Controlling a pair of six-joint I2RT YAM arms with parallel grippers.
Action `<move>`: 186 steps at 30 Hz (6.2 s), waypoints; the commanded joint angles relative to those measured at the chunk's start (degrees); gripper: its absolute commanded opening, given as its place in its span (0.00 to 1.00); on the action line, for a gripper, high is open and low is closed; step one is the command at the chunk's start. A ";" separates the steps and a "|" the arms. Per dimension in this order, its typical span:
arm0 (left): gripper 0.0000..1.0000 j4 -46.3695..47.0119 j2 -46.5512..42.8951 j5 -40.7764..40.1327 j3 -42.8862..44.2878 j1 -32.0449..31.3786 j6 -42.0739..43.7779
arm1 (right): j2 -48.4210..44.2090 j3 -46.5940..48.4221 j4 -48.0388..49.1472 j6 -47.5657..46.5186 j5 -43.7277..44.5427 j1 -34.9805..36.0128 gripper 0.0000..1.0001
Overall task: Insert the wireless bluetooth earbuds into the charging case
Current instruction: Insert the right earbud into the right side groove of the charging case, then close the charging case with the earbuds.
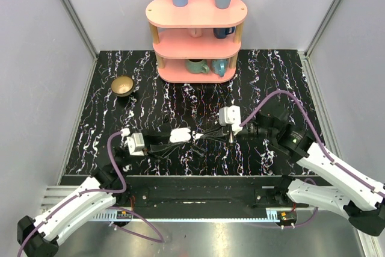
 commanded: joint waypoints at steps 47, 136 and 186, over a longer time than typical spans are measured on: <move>0.00 7.51 4.11 7.11 3.36 -0.10 -2.48 | 10.17 7.65 1.99 -5.71 -4.80 2.28 0.00; 0.00 5.58 -1.70 -10.47 0.19 -0.10 0.59 | 11.58 9.93 9.28 36.55 39.94 6.41 1.00; 0.00 7.52 0.24 -7.39 0.72 -0.10 -2.22 | 19.85 8.27 11.30 43.42 36.86 5.88 1.00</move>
